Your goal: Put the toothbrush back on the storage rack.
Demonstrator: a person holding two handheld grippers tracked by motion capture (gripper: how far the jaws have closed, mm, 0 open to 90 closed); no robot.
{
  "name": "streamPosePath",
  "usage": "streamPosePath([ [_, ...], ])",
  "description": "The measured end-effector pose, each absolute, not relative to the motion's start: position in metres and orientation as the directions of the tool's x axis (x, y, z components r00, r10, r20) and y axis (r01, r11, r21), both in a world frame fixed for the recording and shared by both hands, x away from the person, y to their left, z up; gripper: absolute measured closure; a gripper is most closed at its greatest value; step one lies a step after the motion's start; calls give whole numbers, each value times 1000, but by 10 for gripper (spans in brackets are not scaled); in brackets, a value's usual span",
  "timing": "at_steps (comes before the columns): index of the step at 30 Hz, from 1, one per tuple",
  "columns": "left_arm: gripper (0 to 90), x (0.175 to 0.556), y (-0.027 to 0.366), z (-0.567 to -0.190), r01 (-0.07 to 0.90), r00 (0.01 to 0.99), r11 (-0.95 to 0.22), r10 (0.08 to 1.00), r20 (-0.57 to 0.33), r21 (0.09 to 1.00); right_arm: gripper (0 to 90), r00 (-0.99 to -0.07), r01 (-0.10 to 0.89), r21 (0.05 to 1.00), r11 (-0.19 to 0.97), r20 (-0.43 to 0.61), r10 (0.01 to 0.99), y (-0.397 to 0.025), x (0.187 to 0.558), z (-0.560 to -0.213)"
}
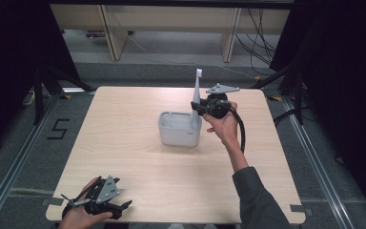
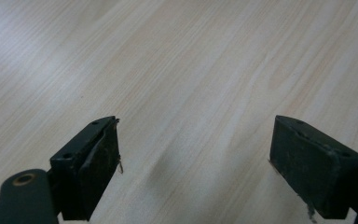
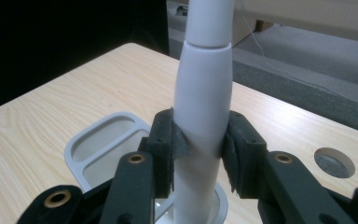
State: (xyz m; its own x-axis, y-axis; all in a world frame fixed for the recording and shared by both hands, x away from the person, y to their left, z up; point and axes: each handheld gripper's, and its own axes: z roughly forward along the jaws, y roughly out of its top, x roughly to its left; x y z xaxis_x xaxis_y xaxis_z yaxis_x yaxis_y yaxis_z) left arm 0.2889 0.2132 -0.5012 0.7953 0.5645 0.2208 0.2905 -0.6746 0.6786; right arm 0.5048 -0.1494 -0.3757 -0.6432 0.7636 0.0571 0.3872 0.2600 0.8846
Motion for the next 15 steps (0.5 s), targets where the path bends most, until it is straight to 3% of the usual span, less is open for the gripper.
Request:
streamPosePath([
  [15, 153, 289, 213, -501, 290, 796, -675, 563, 220, 678, 665, -635, 417, 860, 293, 45, 771, -147, 505, -386],
])
